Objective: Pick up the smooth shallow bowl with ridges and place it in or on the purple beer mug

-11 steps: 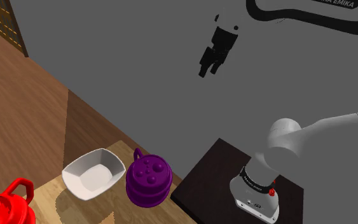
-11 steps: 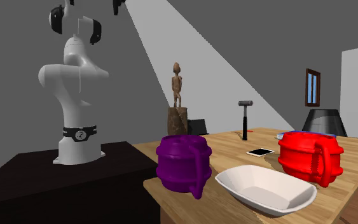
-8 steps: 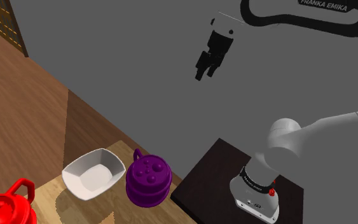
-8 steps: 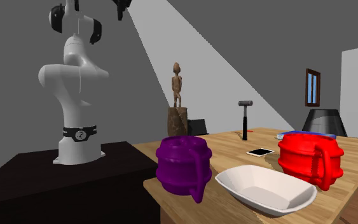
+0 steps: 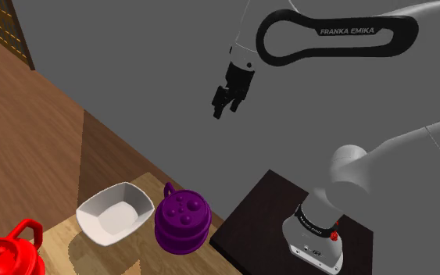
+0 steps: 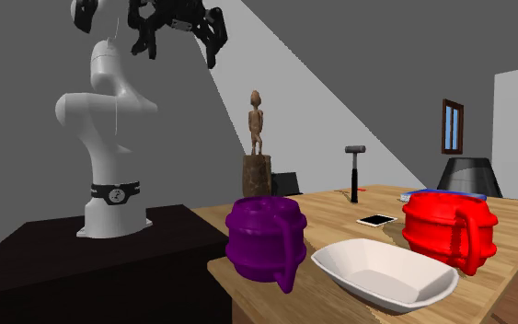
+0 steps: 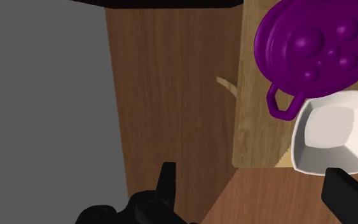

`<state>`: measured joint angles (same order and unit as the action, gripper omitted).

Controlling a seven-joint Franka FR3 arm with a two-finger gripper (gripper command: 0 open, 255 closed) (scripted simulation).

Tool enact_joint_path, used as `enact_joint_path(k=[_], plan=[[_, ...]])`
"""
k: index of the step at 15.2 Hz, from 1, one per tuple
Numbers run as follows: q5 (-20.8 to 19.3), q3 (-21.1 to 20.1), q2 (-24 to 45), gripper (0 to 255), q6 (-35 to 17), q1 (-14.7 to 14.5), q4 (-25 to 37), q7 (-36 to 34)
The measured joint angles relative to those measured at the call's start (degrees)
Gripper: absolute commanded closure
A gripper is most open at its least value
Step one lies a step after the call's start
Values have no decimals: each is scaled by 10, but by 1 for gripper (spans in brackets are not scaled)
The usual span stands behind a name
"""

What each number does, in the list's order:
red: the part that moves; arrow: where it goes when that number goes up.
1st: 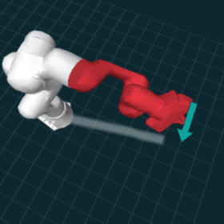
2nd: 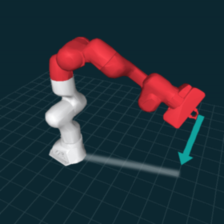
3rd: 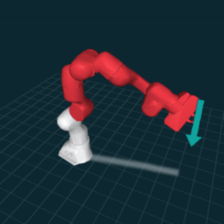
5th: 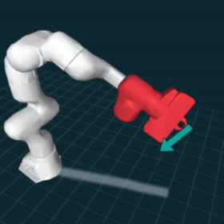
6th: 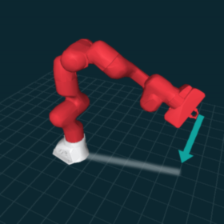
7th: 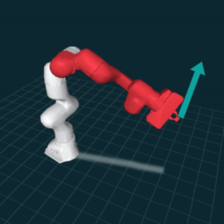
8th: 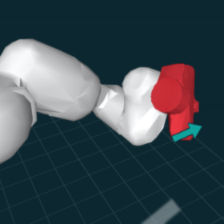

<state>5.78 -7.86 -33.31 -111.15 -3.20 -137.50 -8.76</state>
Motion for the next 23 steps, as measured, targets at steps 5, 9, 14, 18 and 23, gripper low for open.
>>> enact_joint_path(k=[5, 9, 14, 18, 23], plan=[[2, -35, 78, 0, -77, -7, -2, -31], [-6, -65, 157, 0, -140, -11, 9, -62], [-35, -96, 259, 0, -204, -15, 40, -109], [-77, -112, 350, 0, -248, -22, 77, -156], [-132, -114, 453, 0, -280, -42, 134, -210]])
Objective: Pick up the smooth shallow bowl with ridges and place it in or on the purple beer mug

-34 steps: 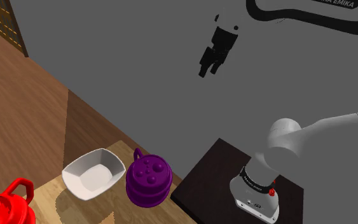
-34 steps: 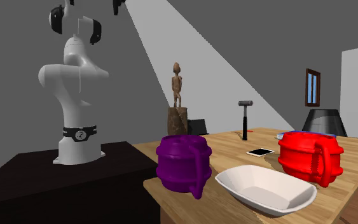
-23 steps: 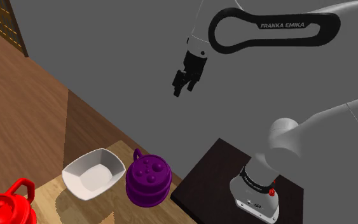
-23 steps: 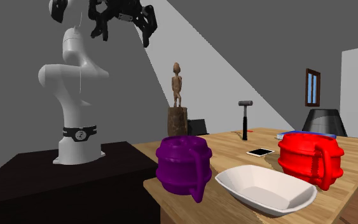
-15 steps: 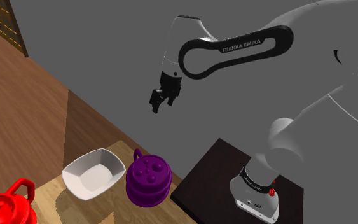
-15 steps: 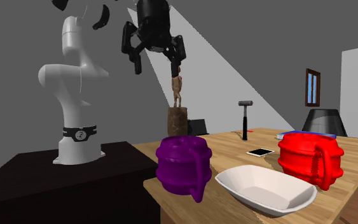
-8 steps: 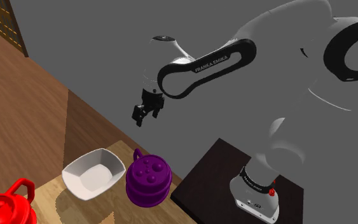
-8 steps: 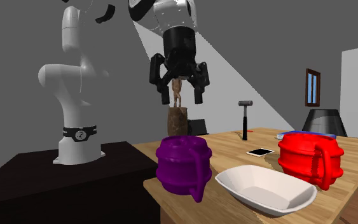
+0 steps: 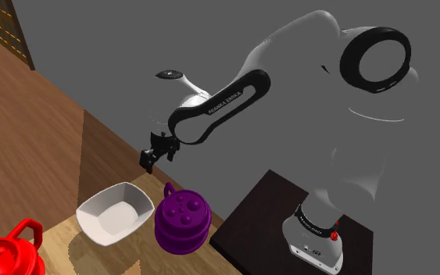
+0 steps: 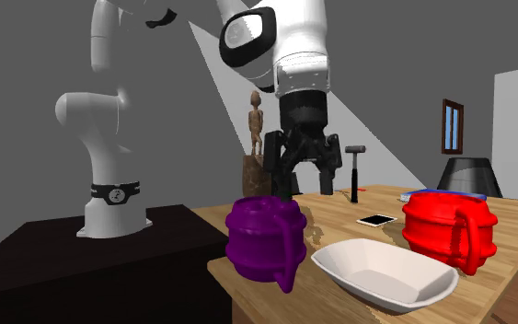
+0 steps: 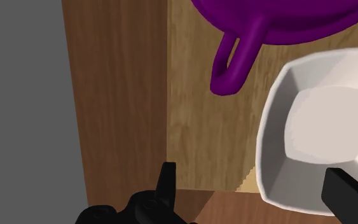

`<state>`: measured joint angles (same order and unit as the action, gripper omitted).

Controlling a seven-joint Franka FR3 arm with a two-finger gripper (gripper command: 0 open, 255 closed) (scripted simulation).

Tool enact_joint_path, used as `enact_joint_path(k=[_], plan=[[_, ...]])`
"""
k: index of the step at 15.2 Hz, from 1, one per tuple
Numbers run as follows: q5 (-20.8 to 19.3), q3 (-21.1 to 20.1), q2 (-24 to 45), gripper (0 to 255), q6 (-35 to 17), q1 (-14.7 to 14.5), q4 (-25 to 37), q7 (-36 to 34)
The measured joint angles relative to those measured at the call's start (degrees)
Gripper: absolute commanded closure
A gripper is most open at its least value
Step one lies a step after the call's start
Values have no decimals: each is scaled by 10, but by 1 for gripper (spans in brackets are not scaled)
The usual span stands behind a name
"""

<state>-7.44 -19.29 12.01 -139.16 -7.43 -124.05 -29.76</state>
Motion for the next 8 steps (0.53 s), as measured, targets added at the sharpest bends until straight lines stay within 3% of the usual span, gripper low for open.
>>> enact_joint_path(k=[8], plan=[[-77, 28, 185, 0, -25, -63, 139, -70]])
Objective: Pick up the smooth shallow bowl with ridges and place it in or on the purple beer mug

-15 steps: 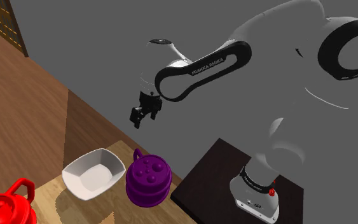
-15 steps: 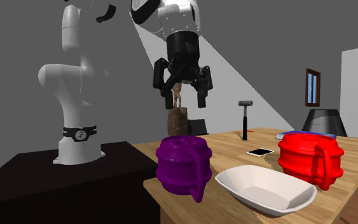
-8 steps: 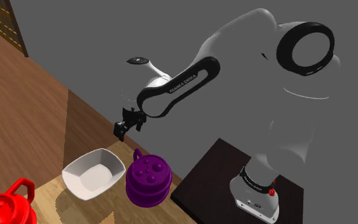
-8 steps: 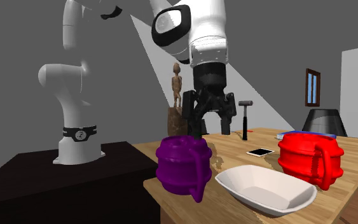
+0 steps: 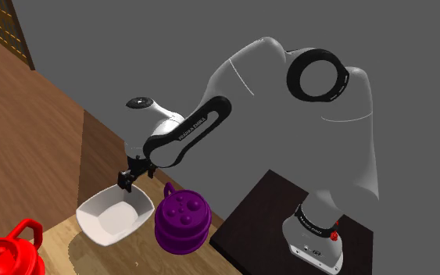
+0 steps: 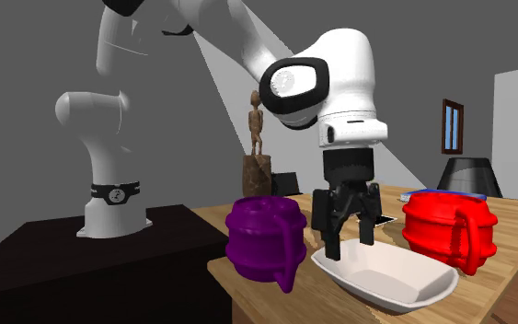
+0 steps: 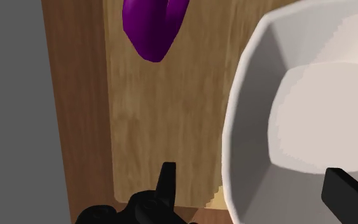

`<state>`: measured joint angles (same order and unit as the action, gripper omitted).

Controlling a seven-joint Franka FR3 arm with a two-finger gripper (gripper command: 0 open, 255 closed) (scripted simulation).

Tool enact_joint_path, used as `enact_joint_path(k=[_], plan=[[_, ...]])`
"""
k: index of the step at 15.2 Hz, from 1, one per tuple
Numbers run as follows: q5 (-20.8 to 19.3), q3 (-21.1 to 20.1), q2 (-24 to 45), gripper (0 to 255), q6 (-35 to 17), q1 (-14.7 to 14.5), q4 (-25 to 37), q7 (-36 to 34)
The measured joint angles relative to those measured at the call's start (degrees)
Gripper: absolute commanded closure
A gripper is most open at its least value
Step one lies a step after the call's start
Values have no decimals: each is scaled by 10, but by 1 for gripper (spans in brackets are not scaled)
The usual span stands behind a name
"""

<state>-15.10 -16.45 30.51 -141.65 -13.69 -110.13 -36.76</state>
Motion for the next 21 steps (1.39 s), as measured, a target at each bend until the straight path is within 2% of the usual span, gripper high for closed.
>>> enact_joint_path(k=[7, 14, 15, 21], plan=[[-19, 16, 57, 0, -28, -14, 27, -11], [-22, 19, 66, 0, -36, -16, 28, -13], [-22, 19, 66, 255, -36, -16, 28, -13], [-22, 19, 65, 255, -36, -16, 29, -13]])
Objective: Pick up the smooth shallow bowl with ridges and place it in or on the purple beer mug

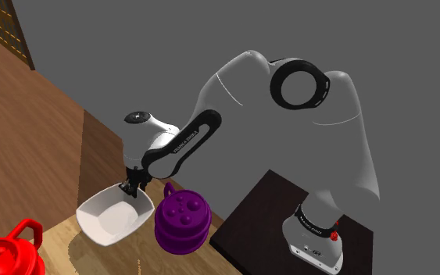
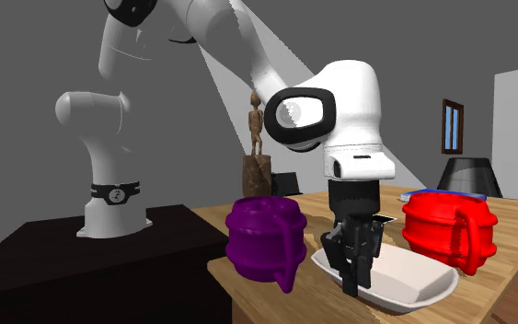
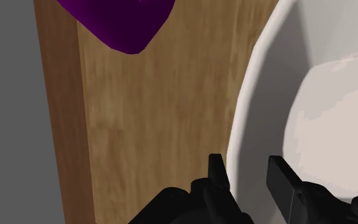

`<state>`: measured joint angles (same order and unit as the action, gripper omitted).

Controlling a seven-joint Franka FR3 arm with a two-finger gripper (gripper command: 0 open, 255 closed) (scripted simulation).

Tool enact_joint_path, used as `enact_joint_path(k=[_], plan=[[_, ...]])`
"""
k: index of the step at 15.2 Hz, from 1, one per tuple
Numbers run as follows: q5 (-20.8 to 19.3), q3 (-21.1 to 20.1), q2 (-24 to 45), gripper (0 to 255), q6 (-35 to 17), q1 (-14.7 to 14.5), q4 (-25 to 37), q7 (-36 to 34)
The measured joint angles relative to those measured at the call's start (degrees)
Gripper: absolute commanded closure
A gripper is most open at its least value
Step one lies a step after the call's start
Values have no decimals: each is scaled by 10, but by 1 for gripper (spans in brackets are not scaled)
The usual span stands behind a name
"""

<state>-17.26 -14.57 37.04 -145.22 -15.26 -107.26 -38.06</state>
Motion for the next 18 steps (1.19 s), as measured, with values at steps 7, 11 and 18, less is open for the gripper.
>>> enact_joint_path(k=[7, 11, 18], plan=[[5, -5, -13, 255, 10, 3, -3, 3], [13, -12, -34, 255, 31, 8, -3, 10], [29, -25, -73, 255, 67, 16, -6, 19]])
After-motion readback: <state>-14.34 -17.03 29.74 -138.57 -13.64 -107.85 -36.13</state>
